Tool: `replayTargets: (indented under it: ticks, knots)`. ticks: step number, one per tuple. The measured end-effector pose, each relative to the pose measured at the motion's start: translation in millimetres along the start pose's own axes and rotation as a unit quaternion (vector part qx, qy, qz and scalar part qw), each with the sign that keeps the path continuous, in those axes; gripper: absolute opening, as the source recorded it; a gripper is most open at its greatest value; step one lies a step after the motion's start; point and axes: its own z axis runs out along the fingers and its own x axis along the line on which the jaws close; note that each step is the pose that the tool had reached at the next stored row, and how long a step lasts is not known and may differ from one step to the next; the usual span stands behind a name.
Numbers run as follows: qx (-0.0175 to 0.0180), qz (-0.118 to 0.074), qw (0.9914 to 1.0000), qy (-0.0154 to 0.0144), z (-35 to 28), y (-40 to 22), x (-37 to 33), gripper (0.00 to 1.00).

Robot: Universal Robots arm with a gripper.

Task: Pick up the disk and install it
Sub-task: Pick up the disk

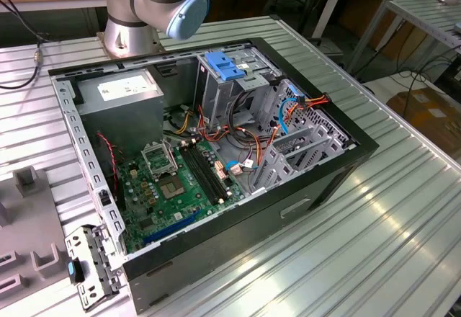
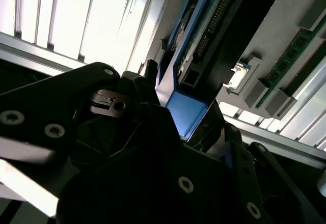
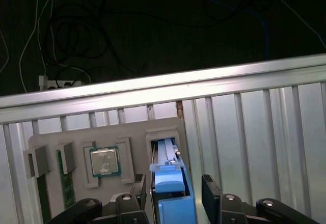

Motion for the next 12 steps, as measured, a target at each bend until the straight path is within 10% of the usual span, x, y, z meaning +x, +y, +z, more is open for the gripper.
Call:
replayTargets:
  ticks: [12]
  knots:
    - [0.0001,0.000,1.00000,-0.0001,0.6,0.0,0.0,0.39]
